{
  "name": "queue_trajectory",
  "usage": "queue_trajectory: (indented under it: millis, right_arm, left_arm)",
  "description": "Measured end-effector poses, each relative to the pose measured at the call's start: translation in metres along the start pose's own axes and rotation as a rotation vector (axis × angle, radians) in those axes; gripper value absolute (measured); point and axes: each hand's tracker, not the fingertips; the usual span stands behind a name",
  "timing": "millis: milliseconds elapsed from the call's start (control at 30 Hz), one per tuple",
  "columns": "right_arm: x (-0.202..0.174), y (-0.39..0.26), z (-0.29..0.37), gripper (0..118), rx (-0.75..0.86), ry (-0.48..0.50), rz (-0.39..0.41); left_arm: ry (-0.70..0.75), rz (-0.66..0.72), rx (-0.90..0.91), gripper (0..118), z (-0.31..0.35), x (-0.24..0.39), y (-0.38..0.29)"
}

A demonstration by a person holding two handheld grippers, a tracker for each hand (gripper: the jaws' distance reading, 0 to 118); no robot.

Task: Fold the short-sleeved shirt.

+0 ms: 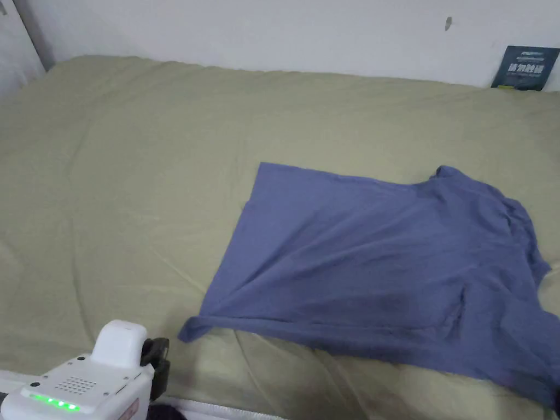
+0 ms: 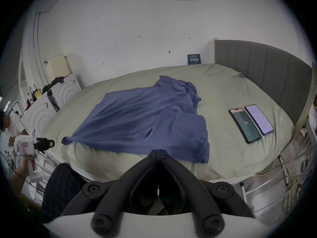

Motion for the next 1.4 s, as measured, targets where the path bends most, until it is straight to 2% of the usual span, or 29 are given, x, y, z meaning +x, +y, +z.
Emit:
queue_trajectory:
  millis: [33,67,100,133,167,367,400,433,467,500,567,600,633,667,700,733,767,800,867,900,933,967,1033,1067,1100,1233,1333,1400]
  right_arm:
    - [-0.004,0.000,0.001,0,-0.003,-0.001,0.011]
    - [-0.004,0.000,0.000,0,-0.010,0.002,0.014]
    - [-0.004,0.000,-0.001,0,-0.018,0.002,0.012]
    - [-0.004,-0.001,-0.001,0,-0.020,0.001,0.011]
    - [-0.005,0.002,-0.003,0,-0.022,-0.001,0.012]
    - [0.009,0.002,-0.009,0,-0.054,-0.052,0.020]
    - [0.012,0.002,-0.010,0,-0.058,-0.063,0.021]
    - [0.016,0.004,-0.014,0,-0.069,-0.077,0.019]
    - [0.020,0.004,-0.017,0,-0.077,-0.093,0.020]
    - [0.024,0.004,-0.019,0,-0.084,-0.113,0.025]
    - [0.028,0.009,-0.028,3,-0.117,-0.167,0.051]
    - [0.033,0.010,-0.035,17,-0.145,-0.181,0.066]
    - [0.039,0.010,-0.044,48,-0.182,-0.180,0.087]
    - [0.044,0.010,-0.054,99,-0.220,-0.174,0.100]
    - [0.055,0.009,-0.071,117,-0.273,-0.170,0.119]
    - [0.058,0.007,-0.079,118,-0.261,-0.186,0.140]
    - [0.060,0.007,-0.086,118,-0.259,-0.205,0.172]
    - [0.062,0.008,-0.096,118,-0.284,-0.203,0.178]
    - [0.070,0.005,-0.117,117,-0.296,-0.216,0.185]
    - [0.073,0.006,-0.123,111,-0.305,-0.206,0.179]
    - [0.075,0.006,-0.127,85,-0.333,-0.177,0.154]
    - [0.069,0.013,-0.122,1,-0.310,-0.136,0.108]
    - [0.073,0.016,-0.119,3,-0.302,-0.146,0.025]
    - [0.075,0.020,-0.118,3,-0.290,-0.106,0.000]
    - [0.081,0.022,-0.117,3,-0.301,-0.080,-0.004]
    - [0.080,0.028,-0.104,3,-0.277,-0.086,0.032]
    - [0.085,0.041,-0.097,3,-0.285,-0.067,0.018]
    - [0.083,0.048,-0.092,3,-0.298,-0.032,0.035]
  left_arm:
    - [0.002,-0.018,-0.005,0,-0.008,-0.001,0.001]
    - [0.024,-0.048,-0.010,30,-0.017,-0.003,0.002]
    - [0.037,-0.066,-0.015,76,-0.019,0.003,0.008]
    - [0.023,-0.068,-0.037,108,-0.022,0.012,0.016]
    - [0.010,-0.075,-0.082,106,-0.031,0.011,0.019]
    - [0.021,-0.141,-0.070,104,-0.063,0.016,0.028]
    - [0.025,-0.148,-0.074,99,-0.071,0.018,0.030]
    - [0.027,-0.147,-0.084,79,-0.074,0.020,0.034]
    - [0.020,-0.146,-0.093,12,-0.078,0.020,0.036]
    - [0.019,-0.139,-0.091,0,-0.081,0.022,0.034]
    - [-0.004,-0.135,-0.110,0,-0.074,0.030,0.043]
    - [-0.007,-0.121,-0.101,0,-0.072,0.033,0.045]
    - [-0.007,-0.122,-0.080,0,-0.069,0.035,0.047]
    - [-0.010,-0.124,-0.077,0,-0.058,0.047,0.049]
    - [-0.012,-0.125,-0.082,0,-0.056,0.051,0.051]
    - [-0.015,-0.125,-0.082,0,-0.054,0.054,0.051]
    - [-0.019,-0.123,-0.077,0,-0.053,0.057,0.052]
    - [-0.016,-0.122,-0.080,0,-0.067,0.035,0.055]
    - [-0.016,-0.101,-0.102,0,-0.069,0.032,0.058]
    - [-0.018,-0.090,-0.103,0,-0.069,0.031,0.059]
    - [-0.021,-0.082,-0.106,0,-0.064,0.037,0.057]
    - [-0.026,-0.075,-0.110,0,-0.064,0.037,0.057]
    - [-0.009,-0.077,-0.117,0,-0.063,0.038,0.057]
    - [0.003,-0.082,-0.118,0,-0.061,0.036,0.059]
    - [-0.011,-0.080,-0.122,0,-0.059,0.034,0.060]
    - [-0.040,-0.073,-0.134,0,-0.060,0.016,0.062]
    - [-0.037,-0.095,-0.132,0,-0.053,0.013,0.069]
    - [-0.042,-0.108,-0.114,0,-0.045,0.012,0.076]
